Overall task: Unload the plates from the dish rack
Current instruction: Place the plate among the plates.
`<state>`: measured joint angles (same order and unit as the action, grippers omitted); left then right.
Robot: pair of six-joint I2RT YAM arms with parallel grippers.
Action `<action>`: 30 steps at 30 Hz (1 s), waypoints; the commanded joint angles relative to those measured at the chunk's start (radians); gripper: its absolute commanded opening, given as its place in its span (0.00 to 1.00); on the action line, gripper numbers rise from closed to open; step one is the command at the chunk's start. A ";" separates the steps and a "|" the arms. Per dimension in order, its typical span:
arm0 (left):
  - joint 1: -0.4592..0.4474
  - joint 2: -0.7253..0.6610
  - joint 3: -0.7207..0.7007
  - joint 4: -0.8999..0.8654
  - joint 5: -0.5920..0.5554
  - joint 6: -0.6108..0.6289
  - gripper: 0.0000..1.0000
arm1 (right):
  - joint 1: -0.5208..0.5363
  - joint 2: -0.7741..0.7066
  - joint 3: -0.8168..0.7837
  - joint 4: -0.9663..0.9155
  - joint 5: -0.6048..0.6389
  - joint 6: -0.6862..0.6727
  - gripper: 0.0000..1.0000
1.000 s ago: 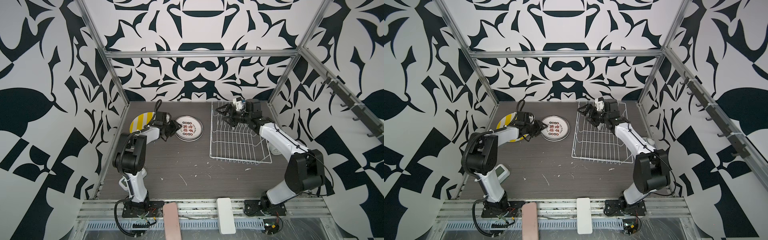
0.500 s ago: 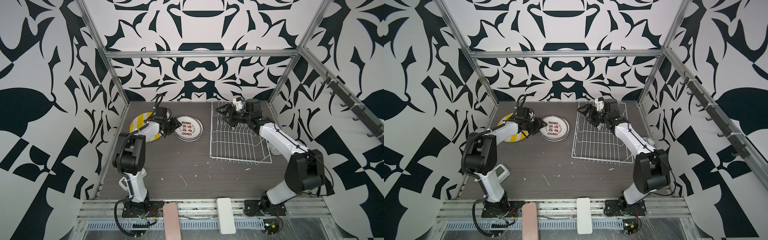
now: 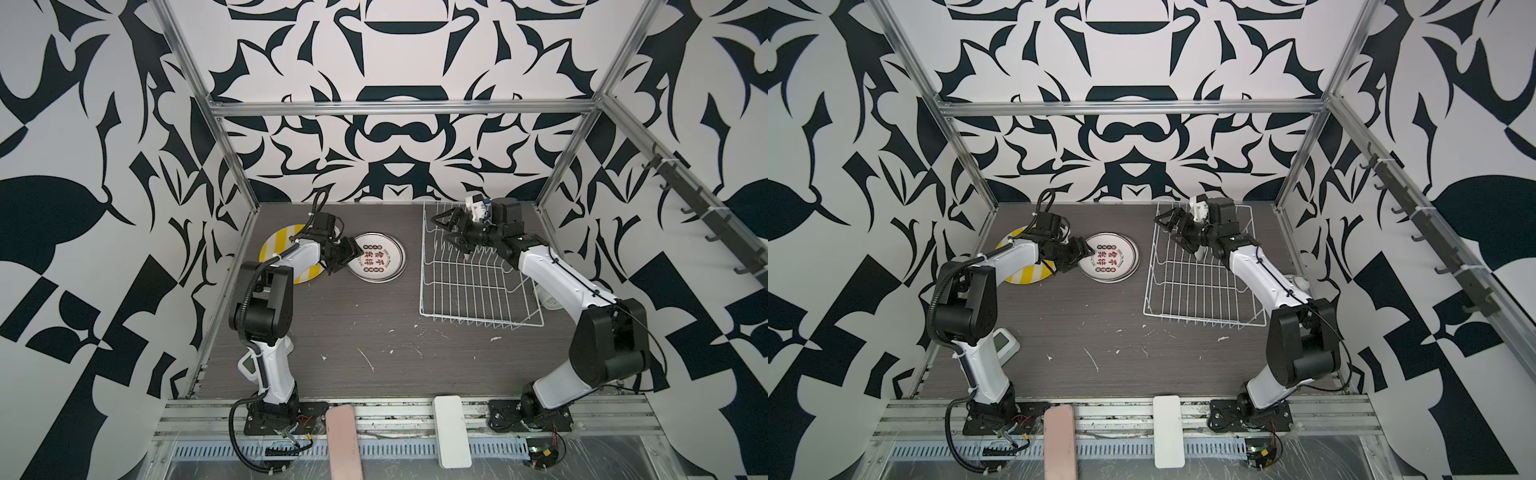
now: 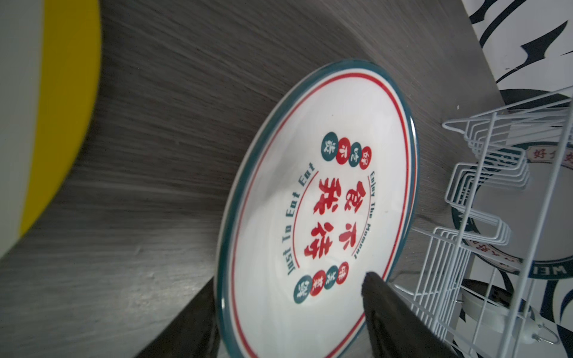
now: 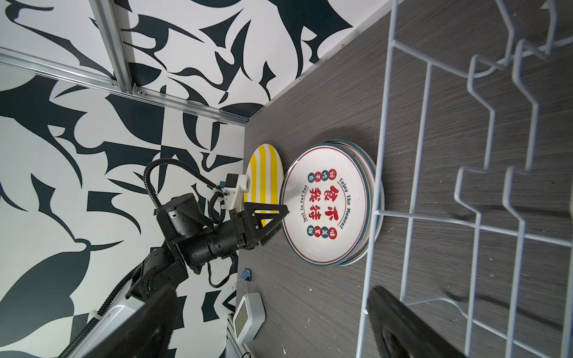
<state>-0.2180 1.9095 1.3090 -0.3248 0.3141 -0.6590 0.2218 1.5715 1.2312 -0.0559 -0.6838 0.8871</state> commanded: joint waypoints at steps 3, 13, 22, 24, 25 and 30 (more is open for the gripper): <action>0.002 0.011 0.032 -0.024 -0.015 0.008 0.84 | -0.004 -0.034 0.020 0.034 -0.006 -0.010 0.99; -0.006 0.018 0.022 0.004 0.006 -0.006 0.97 | -0.005 -0.039 0.021 0.031 -0.005 -0.010 0.99; -0.008 -0.027 -0.019 0.084 0.028 -0.017 0.98 | -0.006 -0.047 0.025 0.011 0.017 -0.014 0.99; -0.008 -0.048 -0.046 0.119 0.022 -0.021 0.98 | -0.005 -0.054 0.022 0.013 0.023 -0.011 0.99; -0.007 -0.052 -0.048 0.124 0.023 -0.026 0.98 | -0.005 -0.056 0.022 0.013 0.022 -0.011 0.99; -0.012 -0.032 -0.046 0.133 0.046 -0.039 0.98 | -0.005 -0.053 0.019 0.009 0.024 -0.010 0.99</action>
<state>-0.2245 1.8969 1.2774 -0.2192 0.3397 -0.6849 0.2218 1.5711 1.2312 -0.0570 -0.6678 0.8875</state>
